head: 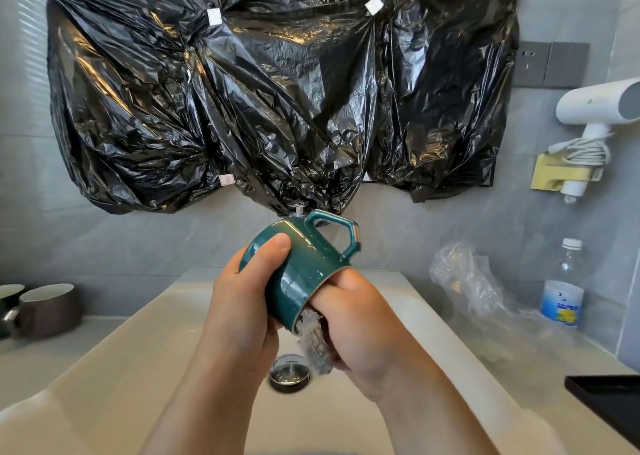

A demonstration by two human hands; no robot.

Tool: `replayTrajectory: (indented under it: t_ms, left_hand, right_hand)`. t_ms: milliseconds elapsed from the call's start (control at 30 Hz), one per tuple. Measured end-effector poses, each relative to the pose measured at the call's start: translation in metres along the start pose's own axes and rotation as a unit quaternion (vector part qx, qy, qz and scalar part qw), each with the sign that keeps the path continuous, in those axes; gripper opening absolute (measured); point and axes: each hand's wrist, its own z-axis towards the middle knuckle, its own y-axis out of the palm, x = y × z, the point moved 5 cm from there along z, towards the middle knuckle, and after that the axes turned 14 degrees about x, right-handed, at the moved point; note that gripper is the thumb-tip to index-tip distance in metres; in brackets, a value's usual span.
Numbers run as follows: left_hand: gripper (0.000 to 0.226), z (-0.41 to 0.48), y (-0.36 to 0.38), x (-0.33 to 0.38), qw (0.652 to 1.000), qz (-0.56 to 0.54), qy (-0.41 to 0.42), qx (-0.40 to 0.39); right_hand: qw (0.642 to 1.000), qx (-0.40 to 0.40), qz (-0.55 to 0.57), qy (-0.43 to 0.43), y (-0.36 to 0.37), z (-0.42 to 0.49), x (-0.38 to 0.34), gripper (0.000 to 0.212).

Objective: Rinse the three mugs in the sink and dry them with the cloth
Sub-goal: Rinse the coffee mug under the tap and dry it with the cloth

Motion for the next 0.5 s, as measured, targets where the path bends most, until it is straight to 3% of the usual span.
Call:
replayTrajectory:
  t_ms: [67,100,200,300,367,433,500]
  left_hand:
    - [0.057,0.003,-0.002,0.002,1.0,-0.018,0.01,0.001]
    - [0.051,0.005,-0.003,0.004,1.0,-0.027,0.015,-0.001]
    - [0.028,0.01,-0.007,0.007,0.998,-0.053,0.034,-0.025]
    - [0.031,0.011,-0.007,0.011,0.995,-0.055,0.074,-0.033]
    - [0.03,0.009,-0.007,0.013,0.995,-0.053,0.079,-0.021]
    - [0.054,0.007,-0.006,0.011,0.996,-0.04,0.079,0.0]
    - [0.069,0.002,-0.001,0.009,0.996,-0.021,0.083,-0.002]
  right_hand:
    - [0.994,-0.017,0.107,0.007,0.006,-0.001,-0.003,0.028]
    - [0.995,-0.014,0.102,0.0,0.006,-0.002,-0.003,0.028]
    - [0.994,-0.015,-0.061,-0.092,0.002,-0.004,-0.006,0.023]
    - [0.979,-0.031,-0.147,-0.141,0.0,-0.007,-0.011,0.025]
    - [0.994,-0.025,-0.057,-0.085,-0.004,-0.005,-0.012,0.029]
    - [0.997,-0.013,0.079,-0.012,-0.008,0.0,-0.008,0.047]
    - [0.991,0.013,0.13,0.024,-0.012,0.004,-0.006,0.064]
